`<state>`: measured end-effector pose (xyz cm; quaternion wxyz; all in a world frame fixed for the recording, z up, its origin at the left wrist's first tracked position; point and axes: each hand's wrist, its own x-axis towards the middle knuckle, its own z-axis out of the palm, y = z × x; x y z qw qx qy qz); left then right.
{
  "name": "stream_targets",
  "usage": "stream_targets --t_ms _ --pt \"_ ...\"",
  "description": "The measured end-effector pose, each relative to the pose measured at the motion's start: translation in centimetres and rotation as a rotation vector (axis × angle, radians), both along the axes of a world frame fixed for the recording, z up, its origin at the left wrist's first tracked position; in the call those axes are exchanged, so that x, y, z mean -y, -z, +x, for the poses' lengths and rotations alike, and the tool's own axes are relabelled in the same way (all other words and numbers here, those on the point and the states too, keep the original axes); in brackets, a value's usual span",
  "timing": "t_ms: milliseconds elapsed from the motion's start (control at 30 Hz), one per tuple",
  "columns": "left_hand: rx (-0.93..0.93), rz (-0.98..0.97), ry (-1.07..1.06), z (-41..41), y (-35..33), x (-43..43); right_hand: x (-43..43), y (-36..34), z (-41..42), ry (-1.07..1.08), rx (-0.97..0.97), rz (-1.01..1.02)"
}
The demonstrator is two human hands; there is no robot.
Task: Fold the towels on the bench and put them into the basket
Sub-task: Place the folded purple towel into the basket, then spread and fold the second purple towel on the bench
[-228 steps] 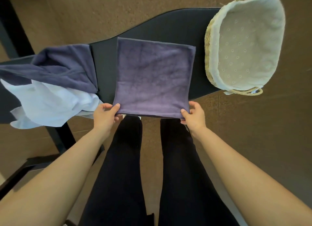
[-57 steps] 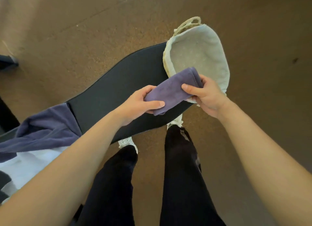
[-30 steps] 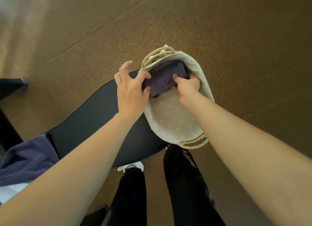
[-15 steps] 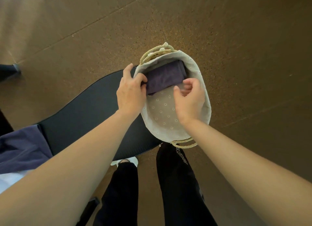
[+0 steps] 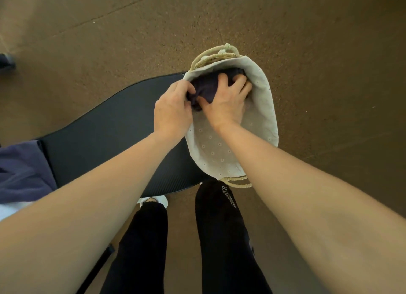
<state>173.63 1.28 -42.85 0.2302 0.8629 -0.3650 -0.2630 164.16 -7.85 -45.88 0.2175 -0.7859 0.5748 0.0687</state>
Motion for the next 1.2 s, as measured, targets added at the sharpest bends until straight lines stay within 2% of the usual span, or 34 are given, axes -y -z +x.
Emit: stream_targets --t_ms 233,367,467,567,667,767,967,1100,1200 --pt "-0.192 0.026 0.123 1.3 -0.9 -2.0 0.3 -1.2 -0.9 -0.044 0.038 0.092" --pt "-0.156 -0.086 0.029 1.9 -3.2 -6.2 -2.2 -4.3 -3.5 -0.055 0.258 -0.01" --pt "-0.182 -0.057 -0.062 2.3 -4.5 -11.3 -6.7 -7.5 -3.0 -0.078 0.449 -0.082" --pt "-0.244 0.044 -0.146 3.1 -5.3 -17.5 -13.2 -10.1 0.0 -0.25 0.565 0.112" --pt "-0.287 0.141 -0.278 4.4 -5.7 -24.0 -19.6 -11.0 3.8 -0.436 0.508 0.402" --pt "-0.283 0.209 -0.42 6.4 -5.8 -30.7 -24.4 -10.8 7.9 -0.597 0.314 0.636" --pt "-0.215 0.314 -0.615 11.3 -5.4 -42.8 -32.7 -8.9 14.1 -0.878 0.075 0.723" --pt "-0.07 0.345 -0.691 14.3 -3.9 -48.8 -37.4 -6.2 17.4 -0.864 0.033 0.752" --pt "0.002 0.311 -0.849 16.2 -3.3 -51.3 -40.4 -4.4 19.5 -0.783 0.08 0.764"
